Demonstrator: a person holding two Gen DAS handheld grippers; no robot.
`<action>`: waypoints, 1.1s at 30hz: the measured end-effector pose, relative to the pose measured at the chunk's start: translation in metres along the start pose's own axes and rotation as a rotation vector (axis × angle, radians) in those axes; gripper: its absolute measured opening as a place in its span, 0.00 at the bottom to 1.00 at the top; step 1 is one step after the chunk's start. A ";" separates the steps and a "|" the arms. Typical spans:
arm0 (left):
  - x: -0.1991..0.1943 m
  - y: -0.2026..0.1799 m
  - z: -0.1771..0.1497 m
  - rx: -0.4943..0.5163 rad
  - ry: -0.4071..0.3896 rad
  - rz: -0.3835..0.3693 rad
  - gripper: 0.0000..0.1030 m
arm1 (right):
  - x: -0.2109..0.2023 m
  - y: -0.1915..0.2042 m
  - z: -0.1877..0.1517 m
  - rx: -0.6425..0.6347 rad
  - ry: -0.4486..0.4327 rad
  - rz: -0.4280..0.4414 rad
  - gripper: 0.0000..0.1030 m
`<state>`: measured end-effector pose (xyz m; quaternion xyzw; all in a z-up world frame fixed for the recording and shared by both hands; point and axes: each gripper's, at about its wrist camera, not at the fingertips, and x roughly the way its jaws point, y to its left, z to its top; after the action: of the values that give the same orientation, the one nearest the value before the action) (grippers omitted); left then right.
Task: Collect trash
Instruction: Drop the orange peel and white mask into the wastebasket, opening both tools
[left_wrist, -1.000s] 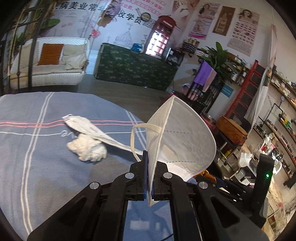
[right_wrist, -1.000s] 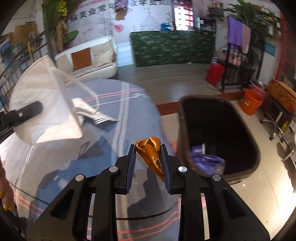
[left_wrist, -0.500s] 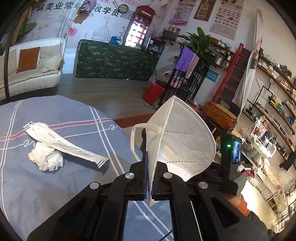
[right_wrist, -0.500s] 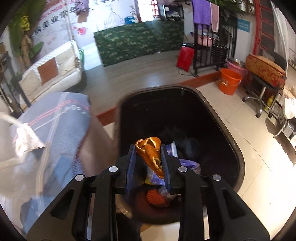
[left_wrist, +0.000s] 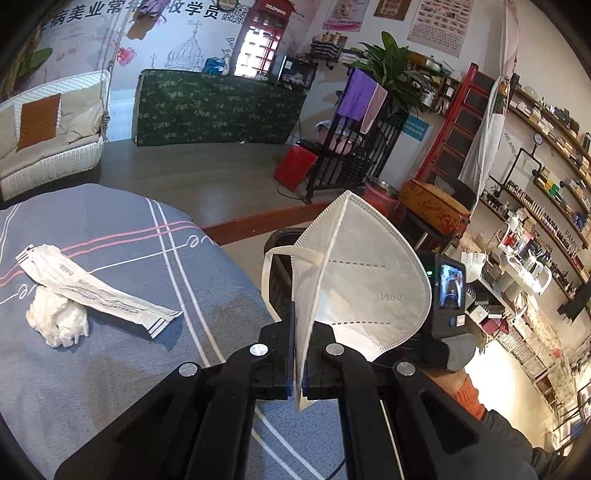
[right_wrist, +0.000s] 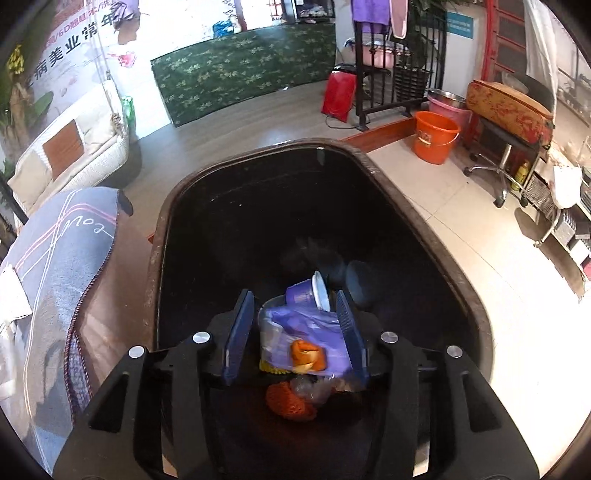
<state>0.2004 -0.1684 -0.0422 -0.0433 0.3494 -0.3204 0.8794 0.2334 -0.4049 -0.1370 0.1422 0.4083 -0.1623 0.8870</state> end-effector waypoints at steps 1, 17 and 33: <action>0.003 -0.002 0.001 0.001 0.004 -0.002 0.03 | -0.005 -0.002 -0.001 0.003 -0.010 -0.005 0.46; 0.081 -0.056 0.019 0.090 0.114 -0.033 0.03 | -0.097 -0.039 -0.041 0.045 -0.137 -0.124 0.51; 0.129 -0.069 0.014 0.107 0.261 -0.034 0.04 | -0.099 -0.064 -0.068 0.094 -0.072 -0.128 0.51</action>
<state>0.2434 -0.3019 -0.0869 0.0399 0.4423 -0.3564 0.8220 0.1000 -0.4198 -0.1111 0.1512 0.3764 -0.2425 0.8813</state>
